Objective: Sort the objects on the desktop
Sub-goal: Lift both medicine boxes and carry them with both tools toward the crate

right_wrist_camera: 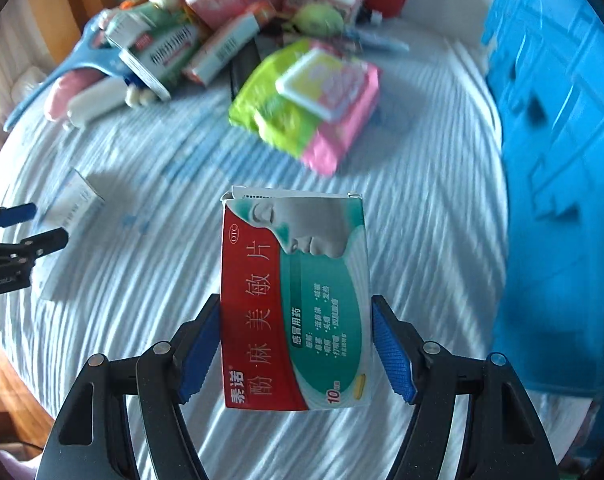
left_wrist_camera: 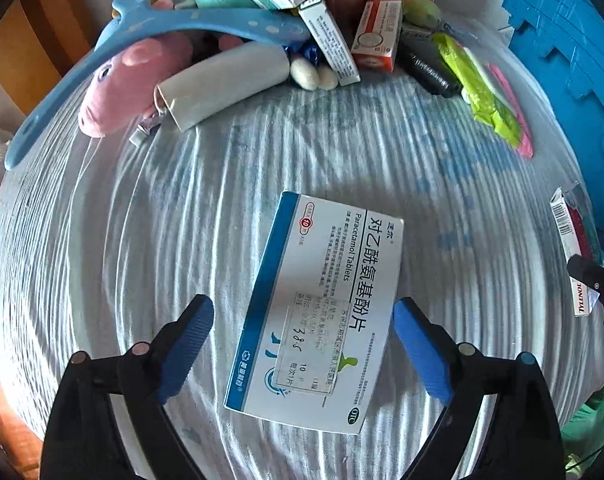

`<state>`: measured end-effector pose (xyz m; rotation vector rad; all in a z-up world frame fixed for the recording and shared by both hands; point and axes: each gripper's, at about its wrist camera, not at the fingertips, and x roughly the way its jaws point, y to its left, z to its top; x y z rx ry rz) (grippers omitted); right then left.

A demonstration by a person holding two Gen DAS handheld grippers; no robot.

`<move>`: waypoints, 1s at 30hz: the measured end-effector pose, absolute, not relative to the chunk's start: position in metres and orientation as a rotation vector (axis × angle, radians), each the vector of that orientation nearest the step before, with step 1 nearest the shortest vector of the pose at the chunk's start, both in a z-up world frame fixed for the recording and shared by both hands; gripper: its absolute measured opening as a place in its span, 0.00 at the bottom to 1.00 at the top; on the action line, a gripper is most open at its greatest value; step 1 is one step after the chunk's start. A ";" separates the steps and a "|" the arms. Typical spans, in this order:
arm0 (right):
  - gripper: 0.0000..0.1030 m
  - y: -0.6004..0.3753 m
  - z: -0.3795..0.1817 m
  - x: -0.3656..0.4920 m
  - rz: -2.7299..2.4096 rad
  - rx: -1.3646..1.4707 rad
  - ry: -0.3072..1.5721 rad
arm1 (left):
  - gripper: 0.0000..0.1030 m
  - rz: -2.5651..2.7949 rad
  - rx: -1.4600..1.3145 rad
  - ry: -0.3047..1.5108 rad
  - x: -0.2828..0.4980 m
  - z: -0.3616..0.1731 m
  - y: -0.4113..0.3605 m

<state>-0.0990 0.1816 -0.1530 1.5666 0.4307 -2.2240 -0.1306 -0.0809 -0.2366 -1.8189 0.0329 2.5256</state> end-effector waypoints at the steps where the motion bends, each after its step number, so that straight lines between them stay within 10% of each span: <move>1: 0.70 0.182 -0.158 -0.099 -2.221 1.584 0.432 | 0.90 2.511 -1.838 0.052 -0.132 -0.242 -0.080; 10: 0.88 0.181 -0.180 -0.105 -2.201 1.688 0.396 | 1.00 2.485 -1.831 0.039 -0.137 -0.249 -0.082; 14: 0.70 0.177 -0.176 -0.103 -2.207 1.679 0.387 | 0.72 2.520 -1.790 0.029 -0.132 -0.236 -0.084; 17: 0.69 0.168 -0.157 -0.095 -2.245 1.599 0.456 | 0.71 2.555 -1.727 -0.030 -0.126 -0.218 -0.086; 30: 0.70 0.184 0.065 -0.058 -2.510 0.869 0.322 | 0.71 2.878 -1.045 0.028 -0.119 -0.019 -0.033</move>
